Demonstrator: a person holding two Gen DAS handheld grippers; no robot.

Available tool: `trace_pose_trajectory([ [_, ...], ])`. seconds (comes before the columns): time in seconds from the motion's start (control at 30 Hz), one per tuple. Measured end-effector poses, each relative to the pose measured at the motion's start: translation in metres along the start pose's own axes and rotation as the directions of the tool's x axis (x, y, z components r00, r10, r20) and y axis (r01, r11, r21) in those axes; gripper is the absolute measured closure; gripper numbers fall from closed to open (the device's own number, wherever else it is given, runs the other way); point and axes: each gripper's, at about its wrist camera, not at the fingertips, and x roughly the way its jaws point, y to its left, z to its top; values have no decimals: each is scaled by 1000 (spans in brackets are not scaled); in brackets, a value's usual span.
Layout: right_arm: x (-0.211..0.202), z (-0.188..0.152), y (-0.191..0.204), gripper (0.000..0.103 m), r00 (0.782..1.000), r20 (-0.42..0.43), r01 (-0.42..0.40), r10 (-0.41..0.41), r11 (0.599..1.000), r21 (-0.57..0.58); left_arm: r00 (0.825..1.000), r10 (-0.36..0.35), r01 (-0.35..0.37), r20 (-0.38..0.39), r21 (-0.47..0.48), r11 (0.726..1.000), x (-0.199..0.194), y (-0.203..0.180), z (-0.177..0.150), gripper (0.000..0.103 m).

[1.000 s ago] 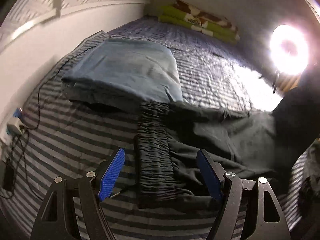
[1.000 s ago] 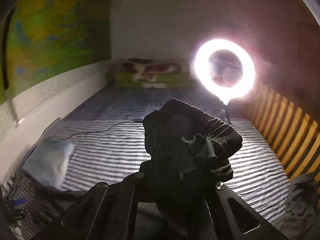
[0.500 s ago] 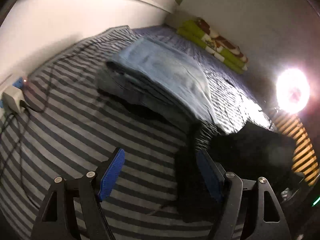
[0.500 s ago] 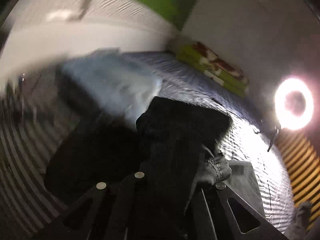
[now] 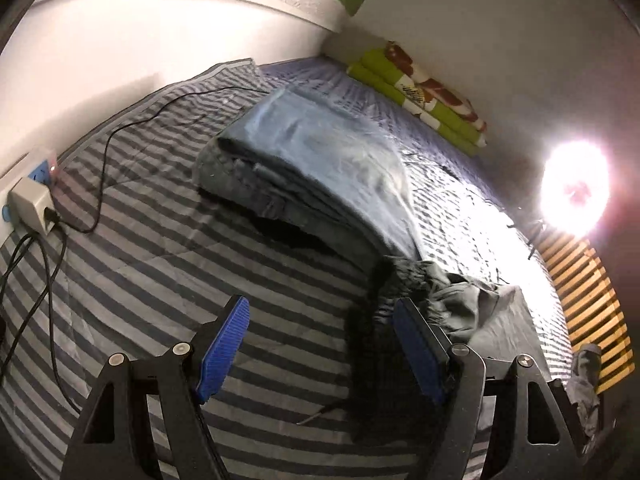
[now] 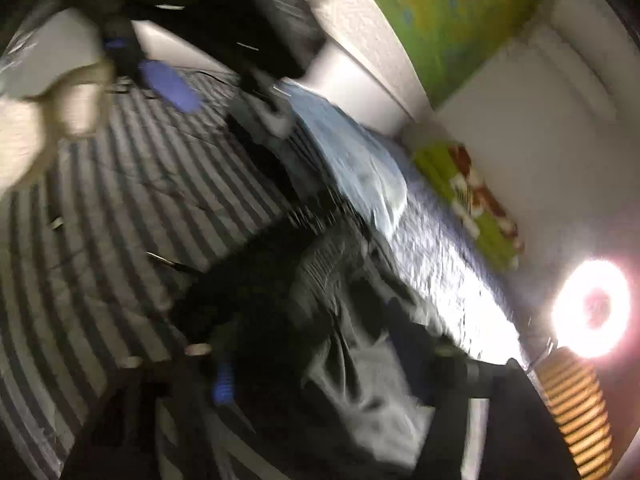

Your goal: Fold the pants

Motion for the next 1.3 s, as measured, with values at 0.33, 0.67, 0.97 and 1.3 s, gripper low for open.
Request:
trace_pose_trajectory([
  [0.33,-49,-44,-63,37,971,64,-239,231,953,188,996,-70,74,-54,70,995,10,-32,-4,26],
  [0.67,23,-172,-268,69,895,-88,-204,437,576,791,986,-124,150,-107,278,949,26,-115,-25,27],
  [0.97,19,-291,-346,71,837,-12,-162,547,268,950,986,94,-36,-135,380,924,61,-139,-47,29],
  [1.3,-3,-395,-362,65,844,54,-153,534,144,978,977,-120,199,-175,555,808,26,-278,-115,25],
])
